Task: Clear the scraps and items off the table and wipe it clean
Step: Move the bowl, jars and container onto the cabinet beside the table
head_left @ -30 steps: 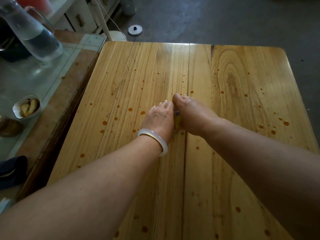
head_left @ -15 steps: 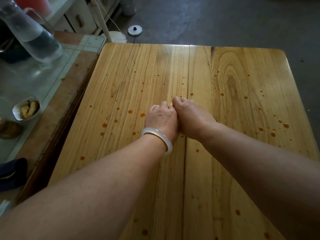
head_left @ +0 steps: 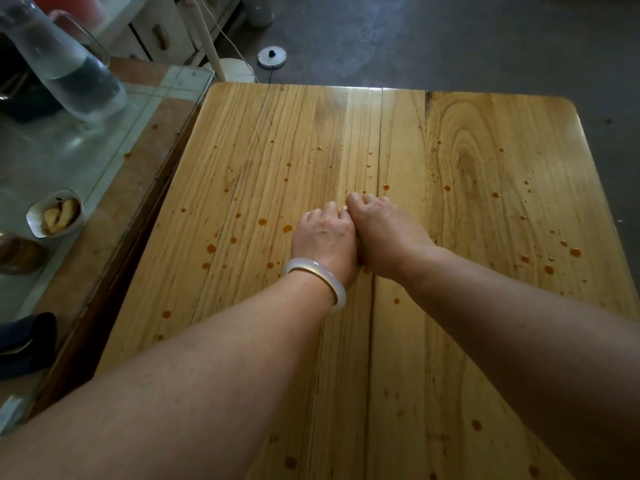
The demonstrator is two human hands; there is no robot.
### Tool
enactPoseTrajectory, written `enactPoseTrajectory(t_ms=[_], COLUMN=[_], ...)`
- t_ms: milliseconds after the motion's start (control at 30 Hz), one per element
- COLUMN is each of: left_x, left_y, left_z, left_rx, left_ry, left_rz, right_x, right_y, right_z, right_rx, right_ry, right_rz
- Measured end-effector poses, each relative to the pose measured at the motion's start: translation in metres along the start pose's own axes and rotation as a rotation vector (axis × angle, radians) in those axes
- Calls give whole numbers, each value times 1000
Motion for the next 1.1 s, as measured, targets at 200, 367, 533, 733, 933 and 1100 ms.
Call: enactPoseTrajectory(t_ms=[200, 367, 533, 733, 933, 1100], left_x=[-4, -7, -14, -28, -70, -121], left_y=[0, 2, 7, 13, 35, 52], left_z=[0, 2, 9, 22, 29, 15], left_rx=[-3, -3, -4, -101, -95, -23], left_ry=[54, 104, 209, 300, 418, 542], left_rz=[-15, -38, -51, -98, -113, -162], right_x=[0, -1, 1, -11, -48, -97], right_y=[-4, -9, -7, 1, 6, 0], right_z=[-1, 2, 10, 13, 18, 14], right_rx=[-9, -55, -103, -106, -13, 56], right_ry=[-10, 58, 91, 118, 107, 48], right_rz=[16, 16, 84, 78, -7, -123])
Point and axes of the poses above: each hand's wrist, its own y-axis away from the middle knuckle, its own z-axis out of the palm, x = y × z, the point moved 6 cm from there along -y, towards the middle knuckle, and after that the axes turned 4 degrees about -y, right-handed, at the moved point
